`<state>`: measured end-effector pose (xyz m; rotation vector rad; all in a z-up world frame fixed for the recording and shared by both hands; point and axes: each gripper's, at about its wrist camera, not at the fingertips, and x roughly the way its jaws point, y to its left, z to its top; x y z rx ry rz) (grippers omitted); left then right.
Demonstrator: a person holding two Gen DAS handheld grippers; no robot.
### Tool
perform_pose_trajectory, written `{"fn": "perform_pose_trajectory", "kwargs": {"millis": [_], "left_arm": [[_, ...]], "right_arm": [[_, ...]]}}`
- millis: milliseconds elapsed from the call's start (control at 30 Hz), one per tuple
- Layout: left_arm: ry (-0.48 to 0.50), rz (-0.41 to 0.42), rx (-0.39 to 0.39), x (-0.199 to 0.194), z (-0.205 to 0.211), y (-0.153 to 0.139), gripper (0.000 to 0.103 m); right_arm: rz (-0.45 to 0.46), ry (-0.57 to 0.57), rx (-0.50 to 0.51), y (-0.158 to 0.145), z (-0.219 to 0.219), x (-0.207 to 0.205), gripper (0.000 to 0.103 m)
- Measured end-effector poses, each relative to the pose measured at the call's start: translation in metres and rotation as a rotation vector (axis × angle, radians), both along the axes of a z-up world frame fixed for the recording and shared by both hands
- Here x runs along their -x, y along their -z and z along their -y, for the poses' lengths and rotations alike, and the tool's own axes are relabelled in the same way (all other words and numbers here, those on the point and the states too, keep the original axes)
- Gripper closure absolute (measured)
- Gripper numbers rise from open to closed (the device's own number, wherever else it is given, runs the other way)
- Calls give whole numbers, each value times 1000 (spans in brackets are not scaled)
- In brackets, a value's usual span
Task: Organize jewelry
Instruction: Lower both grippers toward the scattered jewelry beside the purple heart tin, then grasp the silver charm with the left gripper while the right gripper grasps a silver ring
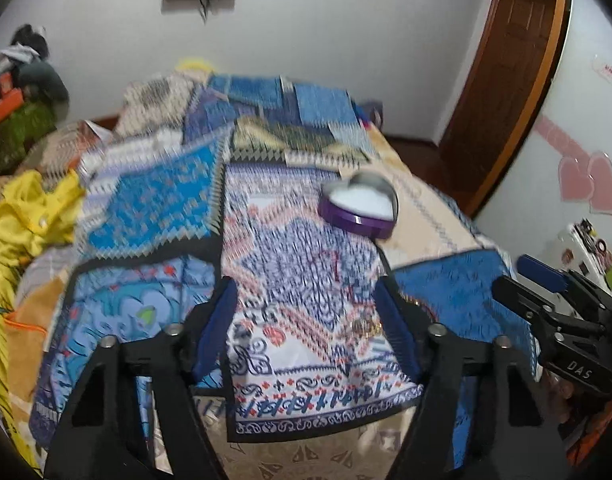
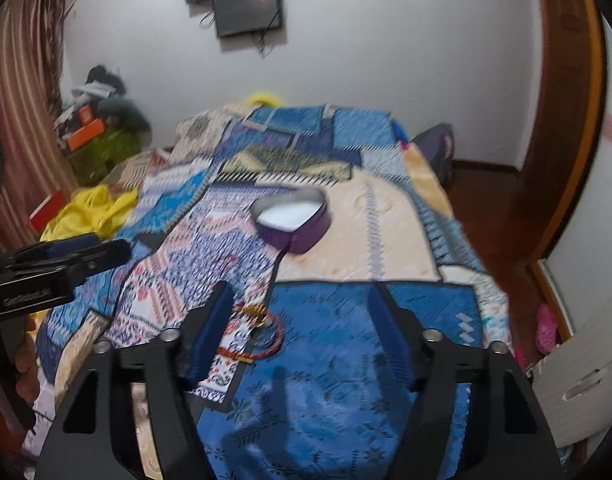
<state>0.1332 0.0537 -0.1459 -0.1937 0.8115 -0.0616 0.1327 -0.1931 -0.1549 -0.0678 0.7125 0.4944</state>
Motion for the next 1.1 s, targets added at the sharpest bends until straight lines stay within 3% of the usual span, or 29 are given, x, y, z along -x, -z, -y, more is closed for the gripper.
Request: {"fn": "perform_pose_trajectory", "kwargs": {"millis": [267, 467, 800, 1100], "left_arm": [[112, -75, 6, -3, 15, 20, 58], [156, -115, 15, -6, 20, 33, 67], [198, -157, 36, -11, 26, 50, 69], [216, -167, 29, -21, 35, 59, 69]], "right_arm": [[-91, -125, 27, 24, -17, -6, 73], [-147, -171, 37, 40, -29, -15, 82], [-169, -125, 90, 52, -31, -24, 83], [-124, -150, 138, 57, -40, -25, 83]]}}
